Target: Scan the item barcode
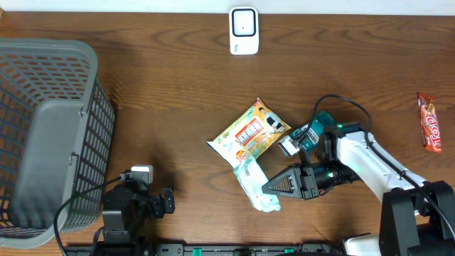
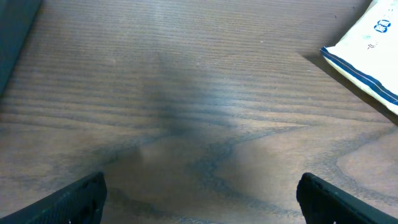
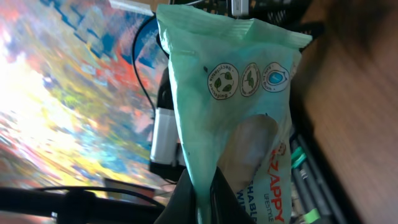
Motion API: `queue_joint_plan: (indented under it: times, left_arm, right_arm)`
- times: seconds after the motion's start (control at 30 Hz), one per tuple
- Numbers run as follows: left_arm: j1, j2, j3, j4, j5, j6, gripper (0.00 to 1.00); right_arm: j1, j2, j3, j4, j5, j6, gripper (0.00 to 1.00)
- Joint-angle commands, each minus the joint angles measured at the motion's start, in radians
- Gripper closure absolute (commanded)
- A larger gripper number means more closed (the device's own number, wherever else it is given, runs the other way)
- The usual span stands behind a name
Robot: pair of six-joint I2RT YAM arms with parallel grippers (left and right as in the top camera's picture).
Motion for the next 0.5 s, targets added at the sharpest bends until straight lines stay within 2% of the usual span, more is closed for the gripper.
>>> queue_joint_plan:
  times: [0.0,0.17,0.27,0.33,0.47]
  left_arm:
    - [0.000,-0.002,-0.005,-0.012,0.001,0.010,0.02]
    - [0.000,-0.002,-0.005,-0.012,0.001,0.010,0.02]
    - [0.000,-0.002,-0.005,-0.012,0.001,0.010,0.02]
    - [0.000,-0.002,-0.005,-0.012,0.001,0.010,0.02]
    - [0.000,-0.002,-0.005,-0.012,0.001,0.010,0.02]
  right_arm:
    - [-0.003,-0.016,0.021,0.042,-0.038,-0.061,0.99]
    - [-0.004,-0.016,0.112,0.124,-0.031,-0.045,0.98]
    - [-0.004,-0.016,0.174,0.242,0.012,0.082,0.98]
    - [-0.004,-0.016,0.213,0.392,0.076,0.267,0.99]
    - [0.011,-0.016,0.248,0.799,0.362,0.827,0.98]
